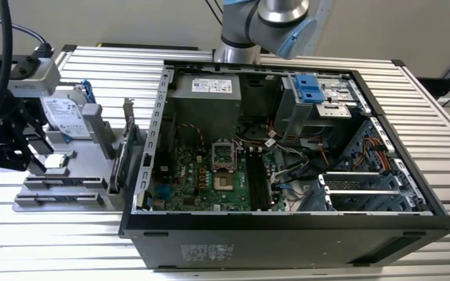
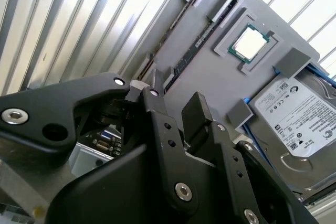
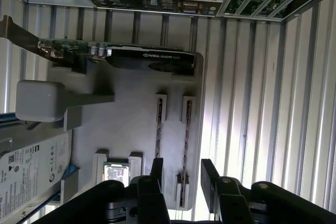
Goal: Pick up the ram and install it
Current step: 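Pick up the ram and move it above insertion slot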
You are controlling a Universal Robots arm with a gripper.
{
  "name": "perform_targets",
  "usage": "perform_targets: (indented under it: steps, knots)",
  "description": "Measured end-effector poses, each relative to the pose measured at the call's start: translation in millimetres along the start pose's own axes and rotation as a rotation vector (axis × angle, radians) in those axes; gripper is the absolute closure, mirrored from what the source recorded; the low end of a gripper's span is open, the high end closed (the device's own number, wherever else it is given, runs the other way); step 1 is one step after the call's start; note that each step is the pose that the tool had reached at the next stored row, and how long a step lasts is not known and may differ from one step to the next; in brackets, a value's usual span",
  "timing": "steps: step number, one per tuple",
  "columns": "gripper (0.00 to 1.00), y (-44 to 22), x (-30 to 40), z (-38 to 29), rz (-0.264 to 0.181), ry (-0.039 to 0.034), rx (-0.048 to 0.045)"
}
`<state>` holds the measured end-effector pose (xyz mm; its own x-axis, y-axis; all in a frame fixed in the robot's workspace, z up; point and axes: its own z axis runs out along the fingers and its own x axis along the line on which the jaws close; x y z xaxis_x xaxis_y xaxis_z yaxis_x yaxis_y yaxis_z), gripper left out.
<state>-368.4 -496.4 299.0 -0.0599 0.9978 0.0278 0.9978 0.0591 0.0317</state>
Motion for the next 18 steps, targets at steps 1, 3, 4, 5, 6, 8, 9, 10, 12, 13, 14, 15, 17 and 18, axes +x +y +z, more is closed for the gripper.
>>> perform_targets:
  steps: [1,3,4,5,6,8,9,10,12,13,14,15,17,18]
  knots:
    - [0.00,0.0,0.0,0.6,0.000,0.0000,0.0003]
    - [0.00,0.0,0.0,1.8,0.000,0.0000,0.0009]
    - [0.00,-0.1,-0.1,2.3,0.000,-0.0001,0.0013]
    - [0.00,-0.1,-0.1,2.9,0.000,-0.0002,0.0017]
    - [0.00,-0.1,-0.1,3.5,0.000,-0.0002,0.0020]
    - [0.00,-0.1,-0.1,4.7,0.000,-0.0003,0.0028]
    - [0.00,-0.2,-0.1,5.3,0.000,-0.0004,0.0032]
    - [0.00,-0.2,-0.2,5.9,0.000,-0.0005,0.0037]
    - [0.00,-0.2,-0.2,7.1,0.000,-0.0007,0.0045]
    - [0.00,-0.2,-0.2,7.8,0.000,-0.0008,0.0048]
    - [0.00,-0.2,-0.2,8.4,0.000,-0.0009,0.0053]
    - [0.00,-0.2,-0.2,9.0,0.000,-0.0011,0.0058]
    - [0.00,-0.3,-0.2,10.2,0.000,-0.0013,0.0068]
    - [0.00,-0.3,-0.2,10.8,0.000,-0.0014,0.0073]
